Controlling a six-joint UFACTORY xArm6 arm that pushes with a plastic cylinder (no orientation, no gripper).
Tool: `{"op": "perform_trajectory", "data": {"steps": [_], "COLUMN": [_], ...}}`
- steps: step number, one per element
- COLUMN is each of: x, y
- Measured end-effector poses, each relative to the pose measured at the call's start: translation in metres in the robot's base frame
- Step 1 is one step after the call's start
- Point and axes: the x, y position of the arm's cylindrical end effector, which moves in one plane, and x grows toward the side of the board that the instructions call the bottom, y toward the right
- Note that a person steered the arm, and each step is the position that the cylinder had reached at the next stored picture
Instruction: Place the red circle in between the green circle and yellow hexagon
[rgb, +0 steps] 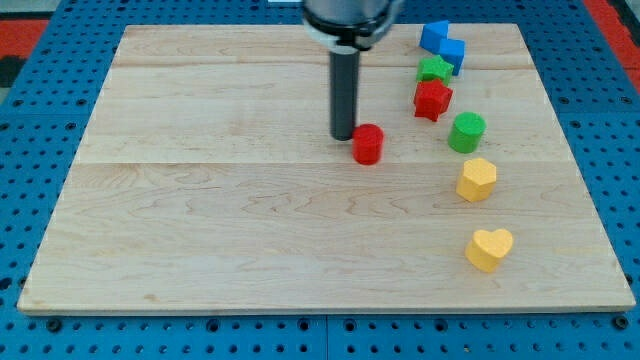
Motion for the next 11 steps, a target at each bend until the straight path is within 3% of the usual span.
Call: {"op": "perform_trajectory", "data": {"steps": [1, 3, 4, 6, 7, 8, 9, 10, 11], "x": [0.0, 0.035, 0.043, 0.053, 0.048, 0.033, 0.033, 0.038, 0.087], "y": [0.031, -0.017, 0.025, 0.054, 0.011, 0.027, 0.092, 0.044, 0.018]}}
